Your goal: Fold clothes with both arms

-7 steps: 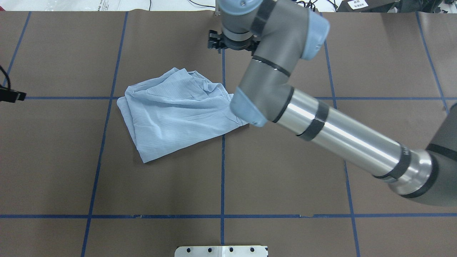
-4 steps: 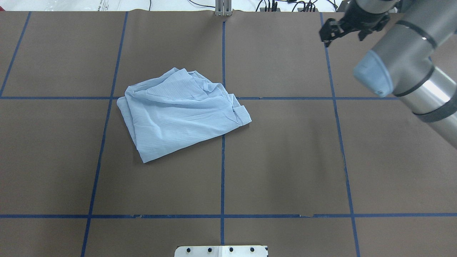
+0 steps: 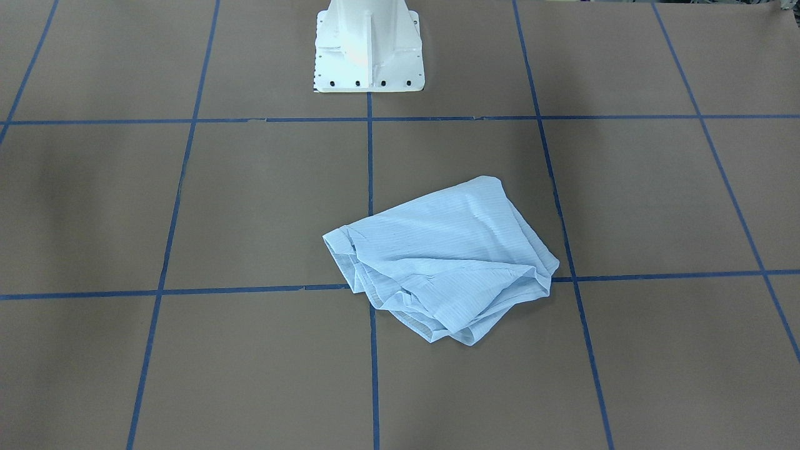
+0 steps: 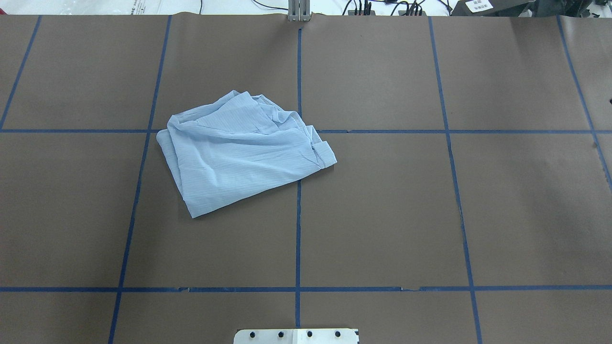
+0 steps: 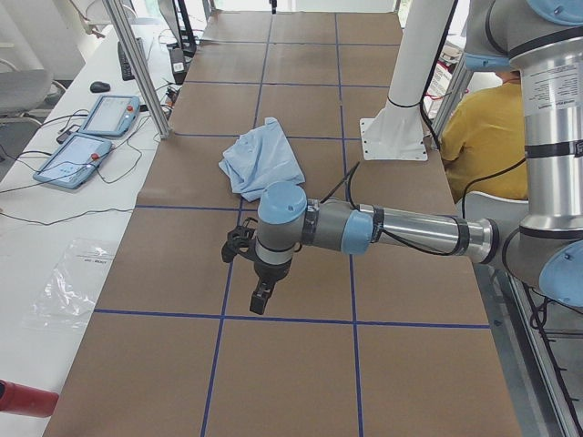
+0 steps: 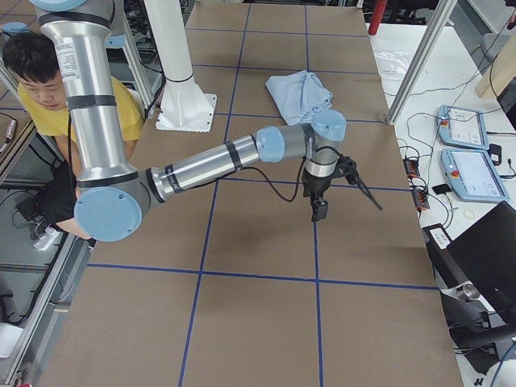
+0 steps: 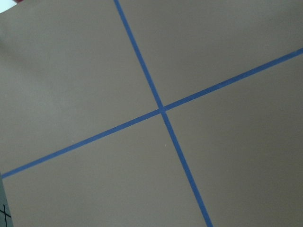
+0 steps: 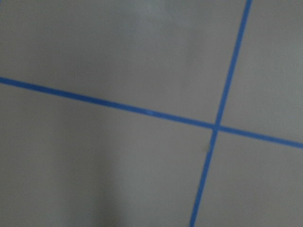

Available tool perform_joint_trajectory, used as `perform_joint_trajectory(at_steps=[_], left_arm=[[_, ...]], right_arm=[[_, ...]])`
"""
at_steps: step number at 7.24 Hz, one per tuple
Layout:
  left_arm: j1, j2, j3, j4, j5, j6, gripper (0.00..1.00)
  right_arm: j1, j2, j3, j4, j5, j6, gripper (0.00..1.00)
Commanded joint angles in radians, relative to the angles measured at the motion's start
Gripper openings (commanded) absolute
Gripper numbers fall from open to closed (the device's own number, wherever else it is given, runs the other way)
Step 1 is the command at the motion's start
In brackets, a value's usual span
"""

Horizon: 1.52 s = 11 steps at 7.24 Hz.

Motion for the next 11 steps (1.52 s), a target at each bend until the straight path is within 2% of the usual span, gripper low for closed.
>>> perform_joint_trajectory(at_steps=[1, 3, 5, 8, 11], left_arm=[[-0.006, 0.023, 0.022, 0.065, -0.182, -0.003, 1.00], [-0.005, 0.023, -0.003, 0.053, -0.186, 0.000, 1.00], [-0.005, 0.017, 0.008, 0.051, -0.178, -0.002, 1.00], [-0.009, 0.017, 0.003, 0.042, -0.108, 0.000, 1.00], [-0.009, 0.017, -0.006, 0.042, -0.106, -0.003, 1.00]], right_arm=[[0.095, -0.187, -0.013, 0.054, 0.021, -0.044, 1.00], [0.159, -0.247, -0.006, 0.102, 0.081, -0.054, 1.00], [0.184, -0.253, -0.004, 0.104, 0.073, -0.054, 1.00], [0.184, -0.255, -0.004, 0.104, 0.070, -0.051, 1.00], [0.184, -0.250, -0.004, 0.110, 0.067, -0.045, 1.00]])
